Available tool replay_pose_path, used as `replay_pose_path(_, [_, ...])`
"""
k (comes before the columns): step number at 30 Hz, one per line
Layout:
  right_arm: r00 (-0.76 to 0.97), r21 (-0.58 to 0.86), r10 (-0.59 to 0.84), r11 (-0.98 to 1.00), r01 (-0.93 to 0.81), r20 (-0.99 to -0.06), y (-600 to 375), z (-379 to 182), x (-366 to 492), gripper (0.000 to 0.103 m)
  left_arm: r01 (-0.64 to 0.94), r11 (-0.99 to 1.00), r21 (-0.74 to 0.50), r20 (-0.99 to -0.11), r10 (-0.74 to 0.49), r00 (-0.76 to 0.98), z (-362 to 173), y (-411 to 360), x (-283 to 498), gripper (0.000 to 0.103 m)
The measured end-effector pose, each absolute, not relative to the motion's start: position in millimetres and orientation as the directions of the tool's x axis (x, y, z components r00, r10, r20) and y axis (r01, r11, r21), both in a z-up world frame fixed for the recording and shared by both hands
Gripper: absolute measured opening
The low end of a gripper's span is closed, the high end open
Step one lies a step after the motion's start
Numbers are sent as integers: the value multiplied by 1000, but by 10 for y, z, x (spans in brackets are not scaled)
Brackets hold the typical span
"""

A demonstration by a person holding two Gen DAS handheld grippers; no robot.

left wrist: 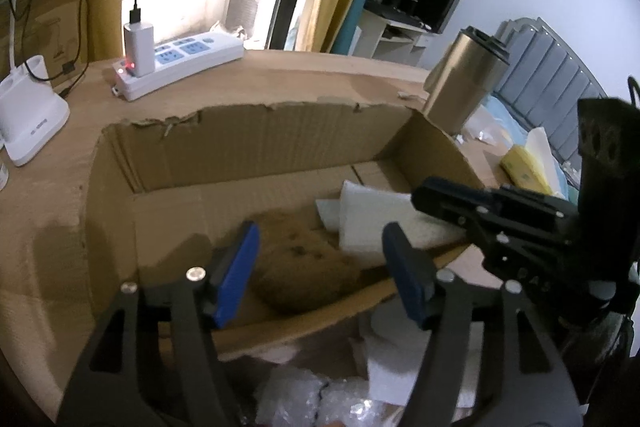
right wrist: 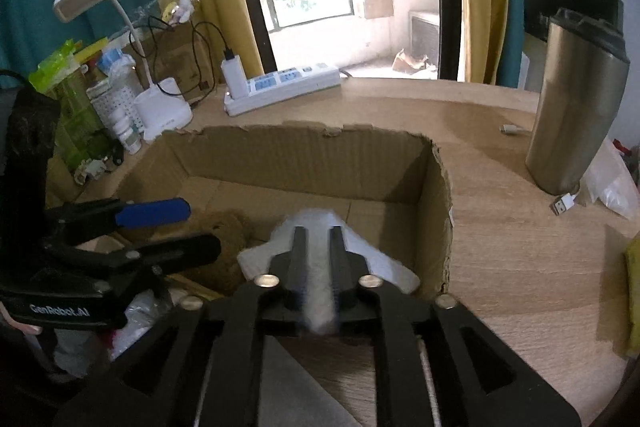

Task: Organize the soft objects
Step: 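Open the left gripper to drop the bear while the right gripper releases the cloth in the box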

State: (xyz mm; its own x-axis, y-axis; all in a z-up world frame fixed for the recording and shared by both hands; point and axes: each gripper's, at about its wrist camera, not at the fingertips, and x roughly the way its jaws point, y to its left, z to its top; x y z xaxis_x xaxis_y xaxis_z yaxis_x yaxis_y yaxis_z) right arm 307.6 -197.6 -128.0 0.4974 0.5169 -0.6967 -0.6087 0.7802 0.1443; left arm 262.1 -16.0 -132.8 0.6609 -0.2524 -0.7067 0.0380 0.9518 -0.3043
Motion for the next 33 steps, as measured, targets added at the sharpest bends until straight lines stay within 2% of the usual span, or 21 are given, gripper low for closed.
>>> replay_pose_path(1, [501,142,517,781,-609,-694,-1982,-1260,3068,27,40,951,-308,-707,-256,659,-1327,-159,2612,66])
replay_pose_path(2, [505,141,518,781,-608,-690,-1988,-1240,3061,28,41,950,-311,-706,-259,659,-1321,-156,2605,66])
replay_pose_path(12, [547,117,506,796,-594,-667,-2055,-1054,2923,31,31,953,-300,-671,-234,704,-1135,-96,2419,66])
replay_pose_path(21, [579,93,503,800,-592,-642,-2081,-891,2671,38,32,958,-286,-643,-216,735,-989,-71,2173,66])
replay_pose_path(29, [608,82,501,808,-583,-616,-2150,-770,2459,52,29,961,-275,-618,-200,760,-886,-37,1947,66])
replay_pose_path(33, [617,80,494,815,-574,-613,-2176,-754,2381,54,21,961,-275,-608,-191,771,-851,6,1857,66])
